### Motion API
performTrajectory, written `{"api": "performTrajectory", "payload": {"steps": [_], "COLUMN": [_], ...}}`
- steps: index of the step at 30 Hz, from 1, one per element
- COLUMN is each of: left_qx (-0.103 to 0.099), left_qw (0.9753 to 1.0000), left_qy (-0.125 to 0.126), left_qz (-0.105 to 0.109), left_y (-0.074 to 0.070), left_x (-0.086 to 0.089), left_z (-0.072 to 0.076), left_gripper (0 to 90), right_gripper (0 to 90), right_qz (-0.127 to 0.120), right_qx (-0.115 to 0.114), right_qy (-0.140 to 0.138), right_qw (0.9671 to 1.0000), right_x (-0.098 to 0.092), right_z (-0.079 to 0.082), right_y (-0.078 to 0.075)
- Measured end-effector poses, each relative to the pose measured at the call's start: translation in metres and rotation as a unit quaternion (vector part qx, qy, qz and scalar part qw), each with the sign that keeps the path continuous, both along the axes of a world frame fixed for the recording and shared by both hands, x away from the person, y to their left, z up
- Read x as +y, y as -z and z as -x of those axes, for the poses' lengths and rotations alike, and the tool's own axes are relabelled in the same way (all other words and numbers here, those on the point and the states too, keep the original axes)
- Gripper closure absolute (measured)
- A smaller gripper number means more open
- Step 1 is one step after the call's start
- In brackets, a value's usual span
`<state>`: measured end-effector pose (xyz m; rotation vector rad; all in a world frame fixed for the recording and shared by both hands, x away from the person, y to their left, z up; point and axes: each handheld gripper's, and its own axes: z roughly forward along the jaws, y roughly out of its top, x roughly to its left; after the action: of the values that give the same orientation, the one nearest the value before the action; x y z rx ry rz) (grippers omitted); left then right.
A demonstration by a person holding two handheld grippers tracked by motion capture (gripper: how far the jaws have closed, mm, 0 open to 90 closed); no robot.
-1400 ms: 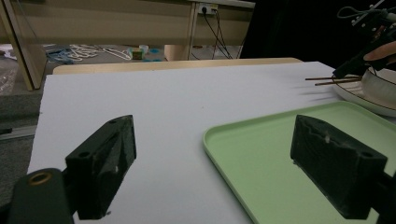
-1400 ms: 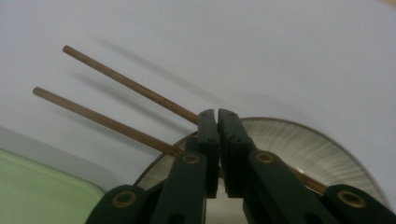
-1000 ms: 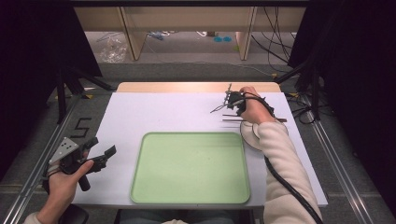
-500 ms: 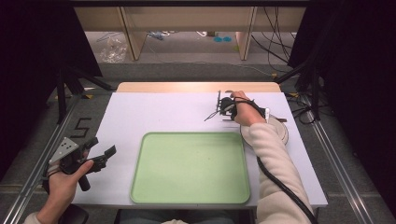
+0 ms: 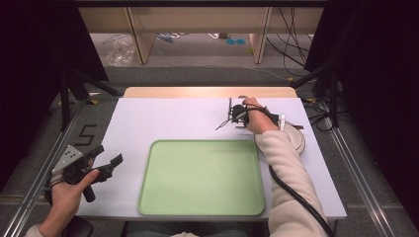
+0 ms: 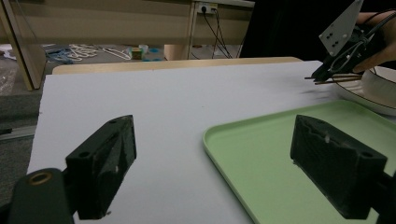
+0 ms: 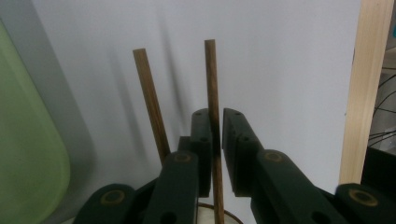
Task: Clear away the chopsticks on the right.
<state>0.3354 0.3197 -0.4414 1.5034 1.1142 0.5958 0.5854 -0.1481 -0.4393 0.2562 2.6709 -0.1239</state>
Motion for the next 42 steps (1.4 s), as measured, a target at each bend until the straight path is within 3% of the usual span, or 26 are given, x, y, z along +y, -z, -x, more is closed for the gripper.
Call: {"api": "performTrajectory", "payload": {"steps": [7, 9, 15, 18, 19, 20, 21, 22, 23, 24, 25, 26, 28, 29, 30, 31, 34, 35, 36, 37, 39, 40, 41, 42], "left_qx": [0.0, 0.0, 0.0, 0.0, -0.001, 0.0, 0.0, -0.001, 0.0, 0.0, 0.0, 0.0, 0.0, 0.0, 0.0, 0.0, 0.0, 0.0, 0.0, 0.0, 0.0, 0.0, 0.0, 0.0], "left_qw": [1.0, 1.0, 1.0, 1.0, 1.0, 1.0, 1.0, 1.0, 1.0, 1.0, 1.0, 1.0, 1.0, 1.0, 1.0, 1.0, 1.0, 1.0, 1.0, 1.0, 1.0, 1.0, 1.0, 1.0], "left_qy": [0.0, 0.0, -0.001, -0.001, -0.001, -0.001, -0.001, -0.002, -0.002, -0.002, -0.002, -0.002, -0.002, -0.002, -0.002, -0.003, -0.003, -0.004, -0.004, -0.004, -0.003, -0.004, -0.003, -0.003], "left_qz": [0.0, 0.0, 0.0, 0.0, 0.0, 0.0, 0.0, 0.0, 0.0, 0.0, 0.0, 0.0, 0.001, 0.001, 0.0, 0.001, 0.002, 0.002, 0.003, 0.003, 0.002, 0.002, 0.002, 0.002], "left_y": [0.0, 0.0, 0.0, 0.0, 0.0, 0.0, 0.0, 0.0, 0.0, 0.0, 0.0, 0.0, 0.0, 0.0, 0.0, 0.0, 0.0, 0.0, 0.0, 0.0, 0.0, 0.0, 0.0, 0.0], "left_x": [0.0, 0.0, 0.0, 0.0, 0.0, 0.0, 0.0, 0.0, 0.0, 0.0, 0.0, 0.0, 0.0, 0.0, 0.0, 0.0, 0.0, 0.0, 0.0, 0.0, 0.0, 0.0, 0.0, 0.0], "left_z": [0.0, 0.0, 0.0, 0.0, 0.0, 0.0, 0.0, 0.0, 0.0, 0.0, 0.0, 0.0, 0.0, 0.0, 0.0, 0.0, 0.0, 0.0, 0.0, 0.0, 0.0, 0.0, 0.0, 0.0], "left_gripper": [14.3, 14.3, 14.4, 14.4, 14.4, 14.4, 14.4, 14.4, 14.4, 14.4, 14.4, 14.4, 14.4, 14.4, 14.4, 14.4, 14.5, 14.5, 14.5, 14.5, 14.5, 14.5, 14.5, 14.5], "right_gripper": [87.6, 87.6, 87.7, 87.7, 87.7, 87.8, 87.8, 87.8, 87.8, 87.8, 87.8, 87.8, 87.8, 87.8, 87.8, 87.8, 87.8, 87.8, 87.8, 87.8, 87.9, 87.9, 87.8, 87.8], "right_qz": [0.008, 0.009, -0.004, -0.036, -0.036, -0.053, -0.053, -0.075, -0.075, -0.098, -0.098, -0.118, -0.122, -0.154, -0.165, -0.165, -0.233, -0.243, -0.264, -0.275, -0.307, -0.307, -0.333, -0.341], "right_qx": [-0.012, -0.016, -0.035, -0.06, -0.06, -0.079, -0.079, -0.098, -0.098, -0.108, -0.108, -0.121, -0.127, -0.133, -0.139, -0.139, -0.158, -0.157, -0.162, -0.16, -0.162, -0.162, -0.161, -0.161], "right_qy": [-0.008, -0.022, -0.015, 0.0, 0.0, -0.007, -0.007, -0.012, -0.012, -0.003, -0.003, -0.004, -0.011, 0.007, 0.006, 0.006, 0.026, 0.026, 0.034, 0.036, 0.049, 0.049, 0.065, 0.069], "right_qw": [0.9999, 0.9996, 0.9992, 0.9976, 0.9976, 0.9954, 0.9954, 0.9923, 0.9923, 0.9893, 0.9893, 0.9855, 0.9843, 0.979, 0.9765, 0.9765, 0.9592, 0.9568, 0.9503, 0.9472, 0.9366, 0.9366, 0.927, 0.9236], "right_x": [-0.001, -0.001, -0.002, -0.004, -0.004, -0.006, -0.006, -0.008, -0.008, -0.009, -0.009, -0.01, -0.01, -0.009, -0.01, -0.01, -0.012, -0.013, -0.014, -0.014, -0.016, -0.016, -0.017, -0.018], "right_z": [0.0, -0.001, 0.002, 0.006, 0.006, 0.007, 0.007, 0.008, 0.008, 0.012, 0.012, 0.014, 0.014, 0.019, 0.02, 0.02, 0.024, 0.025, 0.026, 0.027, 0.029, 0.029, 0.032, 0.033], "right_y": [-0.002, -0.005, -0.019, -0.036, -0.036, -0.047, -0.047, -0.058, -0.058, -0.069, -0.069, -0.079, -0.084, -0.092, -0.096, -0.096, -0.109, -0.112, -0.116, -0.118, -0.124, -0.124, -0.129, -0.131]}}
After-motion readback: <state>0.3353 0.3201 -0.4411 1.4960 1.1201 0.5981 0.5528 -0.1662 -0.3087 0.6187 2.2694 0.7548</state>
